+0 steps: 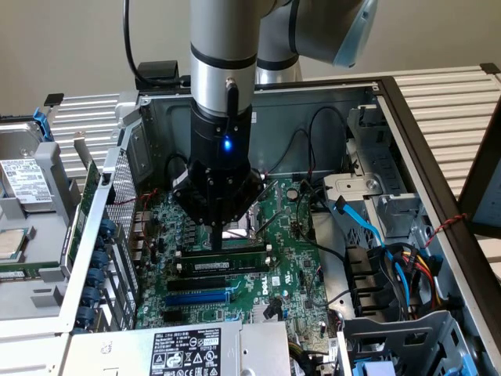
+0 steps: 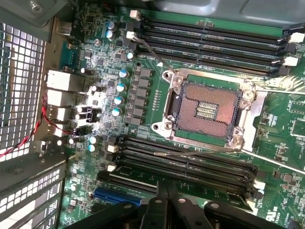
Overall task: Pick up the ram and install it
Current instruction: 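Press down the ram until it locks into place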
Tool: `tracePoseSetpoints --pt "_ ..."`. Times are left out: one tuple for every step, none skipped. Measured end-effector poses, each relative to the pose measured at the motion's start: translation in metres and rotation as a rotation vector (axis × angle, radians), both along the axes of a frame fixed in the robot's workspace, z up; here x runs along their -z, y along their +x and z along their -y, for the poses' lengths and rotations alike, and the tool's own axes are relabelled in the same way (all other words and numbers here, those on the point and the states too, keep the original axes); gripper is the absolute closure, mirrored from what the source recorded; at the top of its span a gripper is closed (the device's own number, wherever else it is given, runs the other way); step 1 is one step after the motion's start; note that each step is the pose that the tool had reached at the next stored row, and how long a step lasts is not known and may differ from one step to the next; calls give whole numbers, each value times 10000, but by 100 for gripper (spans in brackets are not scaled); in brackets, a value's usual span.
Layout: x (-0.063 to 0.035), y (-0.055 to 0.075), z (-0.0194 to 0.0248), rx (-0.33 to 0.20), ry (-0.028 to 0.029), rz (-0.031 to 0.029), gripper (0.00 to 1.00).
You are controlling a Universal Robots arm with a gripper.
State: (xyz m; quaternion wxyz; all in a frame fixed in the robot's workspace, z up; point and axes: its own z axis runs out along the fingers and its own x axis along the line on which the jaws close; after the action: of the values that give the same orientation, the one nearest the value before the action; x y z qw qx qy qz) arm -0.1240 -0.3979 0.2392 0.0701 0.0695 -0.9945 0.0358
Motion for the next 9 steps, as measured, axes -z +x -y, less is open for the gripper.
tracePoseSetpoints --pt "1 0 1 93 -4 0 90" --pt "1 0 1 187 -6 0 90" --pt "1 0 2 277 -10 -1 90" --pt "1 0 3 359 -15 -2 90" --pt "2 0 6 422 -18 -5 90" --pt "1 1 8 468 -21 -8 90" --pt "1 3 9 499 -23 -9 90" --pt "1 7 12 516 -22 -8 90" --pt "0 11 15 530 -23 -9 90"
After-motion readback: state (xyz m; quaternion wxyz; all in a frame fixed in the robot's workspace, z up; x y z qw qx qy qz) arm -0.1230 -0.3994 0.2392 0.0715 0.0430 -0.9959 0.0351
